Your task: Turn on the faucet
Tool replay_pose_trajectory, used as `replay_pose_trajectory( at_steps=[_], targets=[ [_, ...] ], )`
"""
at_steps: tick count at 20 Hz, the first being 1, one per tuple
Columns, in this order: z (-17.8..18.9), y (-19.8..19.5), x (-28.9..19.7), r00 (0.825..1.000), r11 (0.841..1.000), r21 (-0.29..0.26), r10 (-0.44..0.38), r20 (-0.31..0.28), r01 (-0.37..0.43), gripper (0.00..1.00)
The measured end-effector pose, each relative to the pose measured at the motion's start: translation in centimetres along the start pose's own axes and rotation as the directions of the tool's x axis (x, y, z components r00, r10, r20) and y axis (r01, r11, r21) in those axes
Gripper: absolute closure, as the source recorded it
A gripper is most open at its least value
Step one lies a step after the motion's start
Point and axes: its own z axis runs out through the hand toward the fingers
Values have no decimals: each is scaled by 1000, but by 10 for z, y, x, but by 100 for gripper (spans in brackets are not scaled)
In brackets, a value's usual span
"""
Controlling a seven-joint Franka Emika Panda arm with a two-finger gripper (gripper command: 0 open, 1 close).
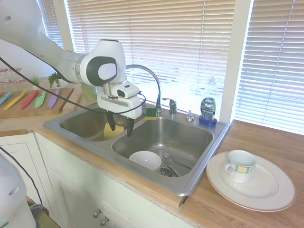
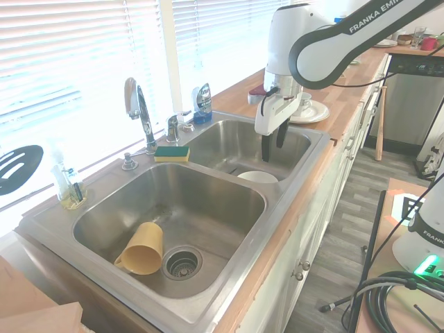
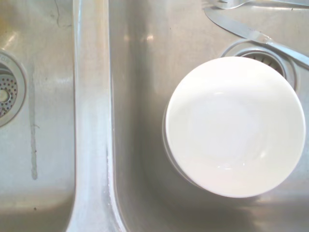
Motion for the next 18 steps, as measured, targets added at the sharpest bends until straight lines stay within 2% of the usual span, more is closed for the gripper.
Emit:
replay_pose_trajectory(
  at_steps=[3,4,18],
  targets=[
    [2,0,0,1000,1000,-3,0,3,0,0],
    [2,0,0,1000,1000,-4,0,4,0,100],
    [9,3,3,1000,1000,-21,12,18,-12,100]
  ],
)
